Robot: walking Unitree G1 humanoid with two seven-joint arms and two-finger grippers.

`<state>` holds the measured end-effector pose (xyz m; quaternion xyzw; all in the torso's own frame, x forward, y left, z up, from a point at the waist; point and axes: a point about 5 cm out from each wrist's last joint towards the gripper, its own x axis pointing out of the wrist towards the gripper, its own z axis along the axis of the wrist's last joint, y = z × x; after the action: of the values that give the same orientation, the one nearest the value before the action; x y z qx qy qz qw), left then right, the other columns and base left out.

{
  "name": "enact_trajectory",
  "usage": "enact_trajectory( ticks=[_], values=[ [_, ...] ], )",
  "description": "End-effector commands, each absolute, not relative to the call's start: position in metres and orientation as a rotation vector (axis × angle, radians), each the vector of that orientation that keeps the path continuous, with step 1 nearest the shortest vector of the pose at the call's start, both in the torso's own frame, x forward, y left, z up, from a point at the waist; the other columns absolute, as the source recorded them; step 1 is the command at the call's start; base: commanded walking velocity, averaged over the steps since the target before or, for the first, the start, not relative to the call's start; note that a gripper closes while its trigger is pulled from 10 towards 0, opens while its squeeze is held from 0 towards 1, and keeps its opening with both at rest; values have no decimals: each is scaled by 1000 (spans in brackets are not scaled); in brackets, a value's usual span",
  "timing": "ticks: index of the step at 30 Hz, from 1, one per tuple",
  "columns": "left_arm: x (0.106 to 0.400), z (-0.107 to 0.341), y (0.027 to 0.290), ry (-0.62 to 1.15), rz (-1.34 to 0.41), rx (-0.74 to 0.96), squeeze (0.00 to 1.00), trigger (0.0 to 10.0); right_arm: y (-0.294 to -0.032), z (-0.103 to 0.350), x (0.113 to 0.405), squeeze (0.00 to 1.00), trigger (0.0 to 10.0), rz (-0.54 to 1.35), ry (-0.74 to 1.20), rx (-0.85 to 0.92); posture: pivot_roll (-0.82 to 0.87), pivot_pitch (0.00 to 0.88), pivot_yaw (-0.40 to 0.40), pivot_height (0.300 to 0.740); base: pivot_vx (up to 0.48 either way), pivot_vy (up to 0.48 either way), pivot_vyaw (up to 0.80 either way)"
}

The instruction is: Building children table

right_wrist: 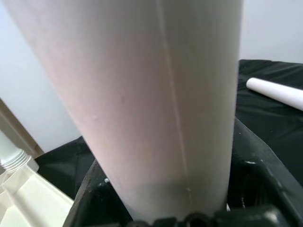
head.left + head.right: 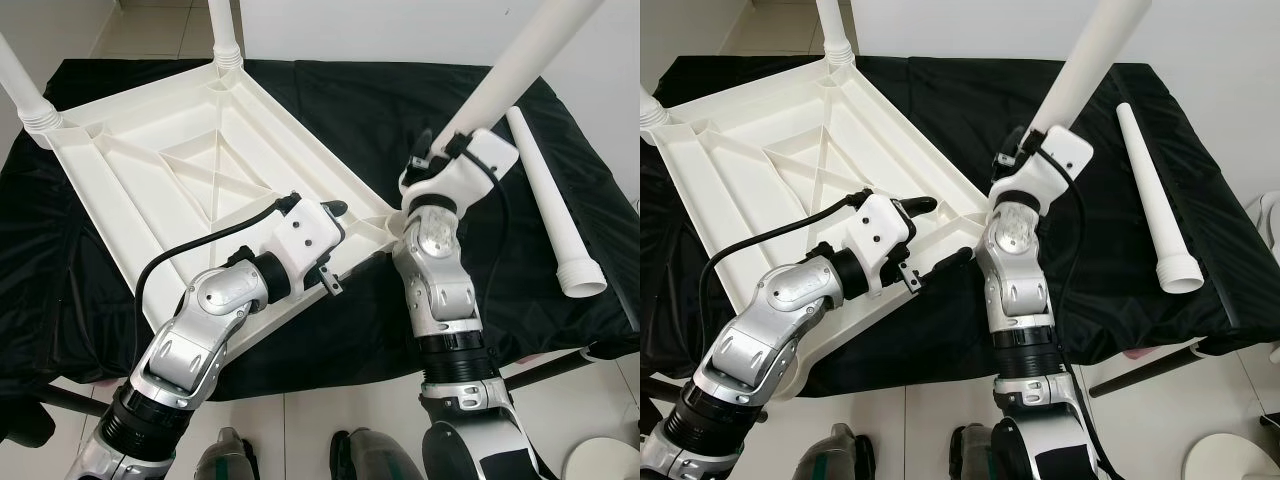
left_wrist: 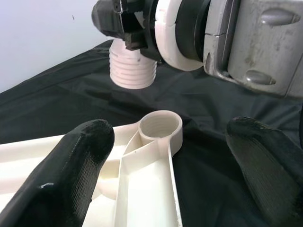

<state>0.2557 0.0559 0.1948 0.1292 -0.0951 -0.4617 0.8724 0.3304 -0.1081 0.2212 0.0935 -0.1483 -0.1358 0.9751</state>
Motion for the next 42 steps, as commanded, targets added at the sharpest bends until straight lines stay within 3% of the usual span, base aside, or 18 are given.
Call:
enact_trajectory(
  ticks=[1,8,13,22,23,28,35,42],
  values=[
    [256,195,54,-196,-966,276,0,10000,-105,221,332,0,10000,-253,-285,208,-101,64,-11,740,0,0,0],
    [264,211,38,-257,-983,251,0,10000,-147,200,348,0,10000,-4,-175,35,-104,64,-11,740,0,0,0],
    [267,218,32,-274,-1006,214,0,10000,-155,197,347,0,10000,102,-171,-86,-102,63,-13,740,0,0,0],
    [275,227,29,-283,-997,202,47,10000,-154,199,342,0,10000,260,-186,-162,-101,59,-13,740,0,0,0],
    [278,229,27,-280,-996,177,0,10000,-151,199,340,0,10000,331,-191,-188,-102,56,-12,740,0,0,0],
    [293,246,19,-251,-966,58,0,10000,-136,196,328,0,10000,573,-195,-196,-102,44,-7,740,0,0,0],
    [312,264,20,-250,-873,-26,0,10000,-128,189,319,0,10000,704,-167,-204,-108,32,-7,740,0,0,0],
    [314,277,20,-283,-887,-44,0,10000,-130,186,317,0,10000,752,-151,-234,-112,23,-6,740,0,0,0]
  ],
)
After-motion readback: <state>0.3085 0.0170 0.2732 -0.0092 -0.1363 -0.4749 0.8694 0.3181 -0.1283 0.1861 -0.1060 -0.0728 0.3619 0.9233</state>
